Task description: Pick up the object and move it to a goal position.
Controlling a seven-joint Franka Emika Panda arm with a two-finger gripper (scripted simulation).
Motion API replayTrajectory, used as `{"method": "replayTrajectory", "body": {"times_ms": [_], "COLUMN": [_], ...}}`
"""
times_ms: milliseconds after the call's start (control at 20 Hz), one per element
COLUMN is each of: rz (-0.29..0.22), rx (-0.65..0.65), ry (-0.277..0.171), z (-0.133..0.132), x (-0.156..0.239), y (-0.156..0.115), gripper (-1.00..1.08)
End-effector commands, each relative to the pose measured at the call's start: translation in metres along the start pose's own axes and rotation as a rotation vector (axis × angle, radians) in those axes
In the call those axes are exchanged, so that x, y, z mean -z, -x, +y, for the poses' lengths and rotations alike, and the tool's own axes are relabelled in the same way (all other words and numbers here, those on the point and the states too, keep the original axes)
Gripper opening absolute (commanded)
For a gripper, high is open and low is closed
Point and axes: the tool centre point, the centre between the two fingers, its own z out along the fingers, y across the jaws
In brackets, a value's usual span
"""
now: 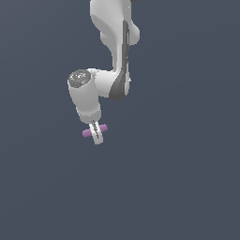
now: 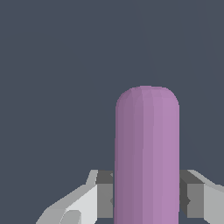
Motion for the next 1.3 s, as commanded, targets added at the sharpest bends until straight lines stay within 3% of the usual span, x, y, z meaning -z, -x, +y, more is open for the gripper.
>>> {"method": "replayTrajectory", "body": {"times_ms": [0, 800, 1250], "rz": [0.0, 0.002, 0.002], "rx": [-0.001, -0.002, 0.0], "ry": [0.0, 0.001, 0.001], "z": [0.006, 0.044, 0.054], "x": [0.028, 0.209, 0.275], "y": [-0.009, -0.066, -0.088], "gripper": [-1.0, -1.0, -1.0]}}
